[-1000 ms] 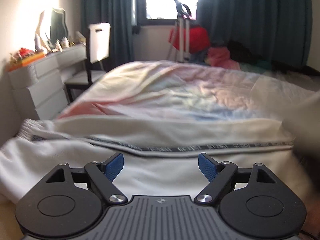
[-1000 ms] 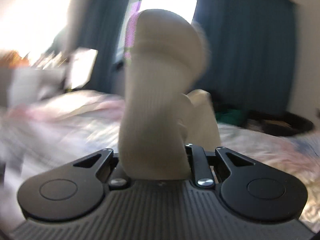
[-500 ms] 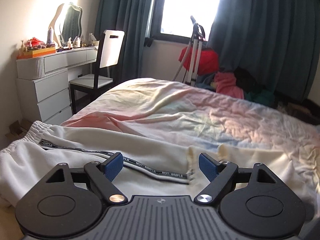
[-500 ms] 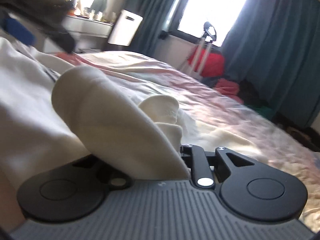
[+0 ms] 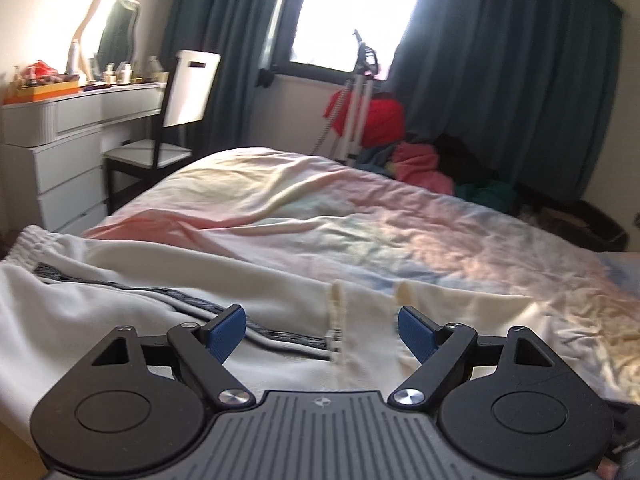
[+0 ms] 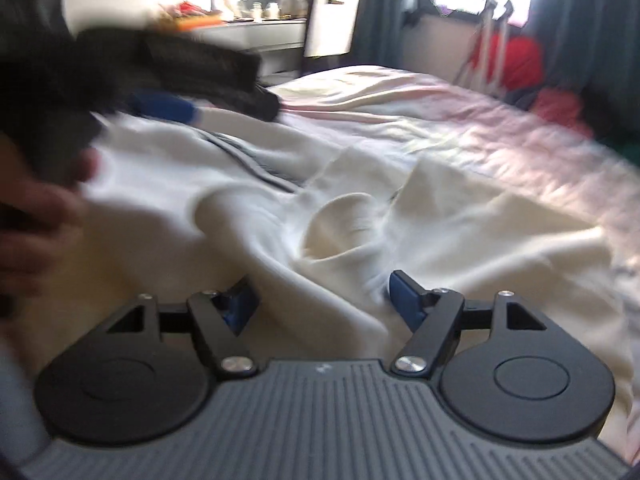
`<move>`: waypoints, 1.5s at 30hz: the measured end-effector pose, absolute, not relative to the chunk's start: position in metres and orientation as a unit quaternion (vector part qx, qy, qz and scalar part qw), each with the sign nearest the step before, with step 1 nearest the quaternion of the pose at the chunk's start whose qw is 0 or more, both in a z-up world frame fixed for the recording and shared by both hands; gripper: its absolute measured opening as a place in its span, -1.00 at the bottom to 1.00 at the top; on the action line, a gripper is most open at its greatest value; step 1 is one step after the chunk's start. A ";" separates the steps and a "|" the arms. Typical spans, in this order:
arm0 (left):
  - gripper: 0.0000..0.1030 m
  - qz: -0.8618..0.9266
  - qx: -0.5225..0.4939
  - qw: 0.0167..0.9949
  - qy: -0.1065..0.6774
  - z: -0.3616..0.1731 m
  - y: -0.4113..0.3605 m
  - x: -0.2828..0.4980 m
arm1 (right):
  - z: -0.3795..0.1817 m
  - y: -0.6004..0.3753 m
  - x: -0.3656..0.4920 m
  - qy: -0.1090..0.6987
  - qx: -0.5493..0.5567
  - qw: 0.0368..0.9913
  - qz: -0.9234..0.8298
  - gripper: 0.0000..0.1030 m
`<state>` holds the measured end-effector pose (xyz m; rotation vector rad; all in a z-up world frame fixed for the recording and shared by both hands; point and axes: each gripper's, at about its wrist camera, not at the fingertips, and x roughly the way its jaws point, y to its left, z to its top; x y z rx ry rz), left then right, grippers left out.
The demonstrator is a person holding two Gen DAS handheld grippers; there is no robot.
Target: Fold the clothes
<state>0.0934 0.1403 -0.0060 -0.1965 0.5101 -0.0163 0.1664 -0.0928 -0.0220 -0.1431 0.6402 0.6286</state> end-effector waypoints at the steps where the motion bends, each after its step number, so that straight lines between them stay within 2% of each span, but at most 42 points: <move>1: 0.65 -0.020 -0.099 0.963 0.250 -0.006 0.136 0.091 | -0.013 -0.104 0.163 0.311 -0.051 0.897 0.310 0.43; 5: 0.65 -0.056 -0.080 0.963 0.252 -0.011 0.115 0.086 | 0.009 -0.155 0.149 0.283 0.034 0.908 0.306 0.43; 9: 0.65 -0.059 -0.022 0.957 0.283 -0.030 0.088 0.085 | -0.002 -0.191 0.170 0.267 0.089 0.935 0.218 0.43; 13: 0.64 -0.026 0.025 0.936 0.351 -0.061 0.072 0.096 | -0.033 -0.198 0.201 0.313 0.068 0.939 0.129 0.42; 15: 0.66 -0.025 0.022 0.935 0.354 -0.065 0.073 0.097 | -0.050 -0.196 0.212 0.344 0.056 0.930 0.118 0.42; 19: 0.67 -0.020 0.020 0.935 0.353 -0.060 0.074 0.094 | -0.062 -0.177 0.211 0.331 0.012 0.936 0.117 0.58; 25: 0.67 -0.012 0.017 0.937 0.350 -0.052 0.076 0.089 | -0.060 -0.183 0.201 0.321 0.031 0.939 0.120 0.59; 29: 0.82 0.010 -0.065 0.941 0.333 -0.020 0.113 0.070 | -0.055 -0.188 0.198 0.321 0.034 0.939 0.117 0.56; 32: 0.96 0.075 -0.177 0.923 0.332 -0.006 0.168 0.052 | -0.052 -0.191 0.194 0.322 0.041 0.939 0.116 0.56; 40: 0.97 0.223 -0.461 0.808 0.290 -0.016 0.300 0.006 | -0.047 -0.190 0.188 0.324 0.030 0.940 0.100 0.56; 43: 0.97 0.210 -0.533 0.770 0.281 -0.035 0.325 0.018 | -0.045 -0.193 0.188 0.322 0.040 0.941 0.098 0.56; 45: 0.90 0.197 -0.566 0.751 0.276 -0.045 0.338 0.030 | -0.045 -0.196 0.189 0.322 0.050 0.941 0.097 0.56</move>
